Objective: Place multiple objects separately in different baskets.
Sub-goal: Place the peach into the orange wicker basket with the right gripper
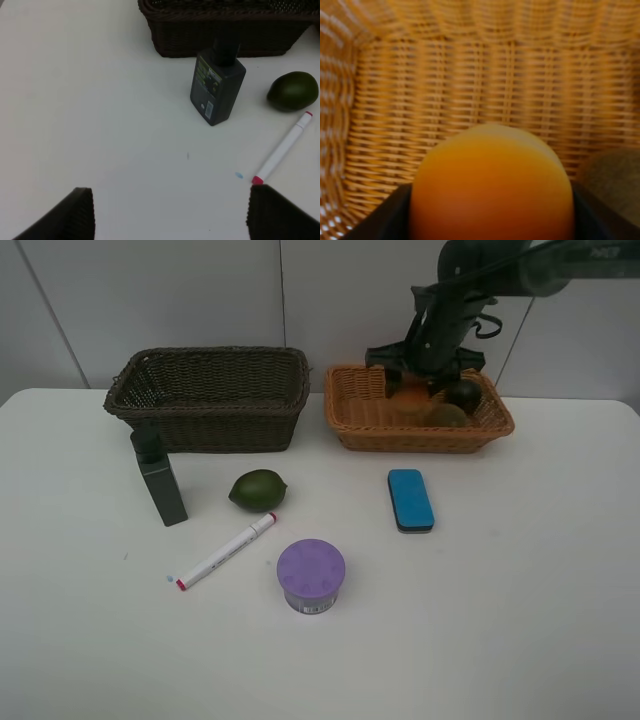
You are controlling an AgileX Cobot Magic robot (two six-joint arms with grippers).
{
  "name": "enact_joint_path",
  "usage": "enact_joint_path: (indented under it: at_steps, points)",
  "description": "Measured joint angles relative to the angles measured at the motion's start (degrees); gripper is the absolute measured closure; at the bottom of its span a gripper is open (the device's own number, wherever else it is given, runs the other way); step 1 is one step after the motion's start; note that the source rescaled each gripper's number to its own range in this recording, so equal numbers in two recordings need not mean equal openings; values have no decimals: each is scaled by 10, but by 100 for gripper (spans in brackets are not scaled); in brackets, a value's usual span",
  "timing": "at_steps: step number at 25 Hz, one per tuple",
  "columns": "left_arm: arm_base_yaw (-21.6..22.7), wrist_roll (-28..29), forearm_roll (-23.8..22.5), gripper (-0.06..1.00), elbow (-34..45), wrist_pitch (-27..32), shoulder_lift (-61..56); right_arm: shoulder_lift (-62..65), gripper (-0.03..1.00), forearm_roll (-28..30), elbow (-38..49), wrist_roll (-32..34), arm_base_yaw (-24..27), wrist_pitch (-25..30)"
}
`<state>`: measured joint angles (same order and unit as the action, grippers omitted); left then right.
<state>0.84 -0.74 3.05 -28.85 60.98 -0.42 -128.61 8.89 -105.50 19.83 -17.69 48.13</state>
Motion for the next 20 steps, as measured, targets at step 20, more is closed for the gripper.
enact_joint_path:
  at_steps: [20]
  points:
    - [0, 0, 0, 13, 0, 0, 0, -11, 46, -11, -3, -81, 0, 4]
